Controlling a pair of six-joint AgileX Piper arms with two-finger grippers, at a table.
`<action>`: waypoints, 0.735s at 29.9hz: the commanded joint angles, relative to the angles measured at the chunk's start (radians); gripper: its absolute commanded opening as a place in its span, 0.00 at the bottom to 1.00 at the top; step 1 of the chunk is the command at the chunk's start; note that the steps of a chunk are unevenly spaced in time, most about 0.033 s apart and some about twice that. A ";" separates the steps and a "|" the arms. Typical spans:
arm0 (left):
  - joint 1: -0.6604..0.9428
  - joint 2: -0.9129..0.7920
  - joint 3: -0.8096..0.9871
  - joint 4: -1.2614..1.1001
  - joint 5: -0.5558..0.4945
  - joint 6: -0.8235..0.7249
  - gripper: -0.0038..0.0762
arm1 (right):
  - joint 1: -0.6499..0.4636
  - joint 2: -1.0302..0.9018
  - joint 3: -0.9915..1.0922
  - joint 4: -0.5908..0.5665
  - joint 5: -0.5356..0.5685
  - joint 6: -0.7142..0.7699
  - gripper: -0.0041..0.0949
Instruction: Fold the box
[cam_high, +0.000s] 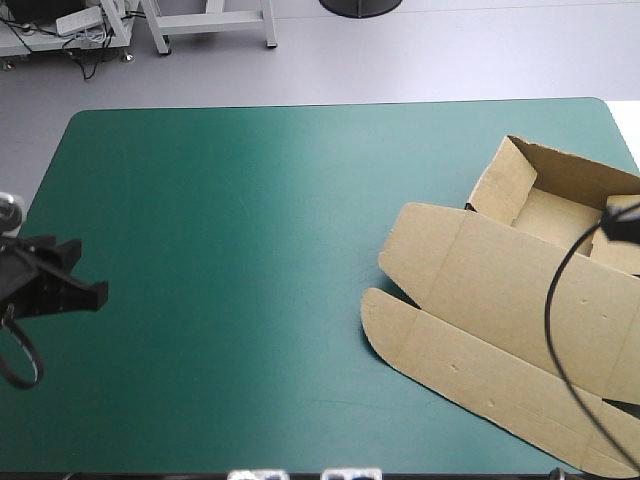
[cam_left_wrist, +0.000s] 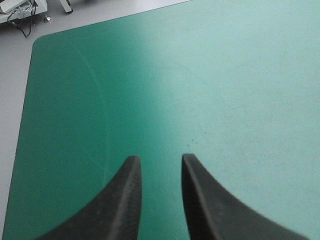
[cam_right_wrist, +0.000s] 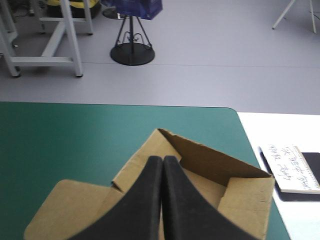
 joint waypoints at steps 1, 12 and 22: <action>-0.004 -0.108 0.095 0.015 0.028 -0.060 0.27 | 0.106 -0.105 0.163 -0.044 -0.104 -0.014 0.02; -0.004 -0.462 0.601 0.033 -0.236 -0.151 0.21 | 0.215 -0.430 0.698 -0.108 -0.191 0.012 0.02; -0.004 -0.657 0.862 0.022 -0.319 -0.143 0.21 | 0.215 -0.628 0.997 -0.108 -0.293 -0.005 0.02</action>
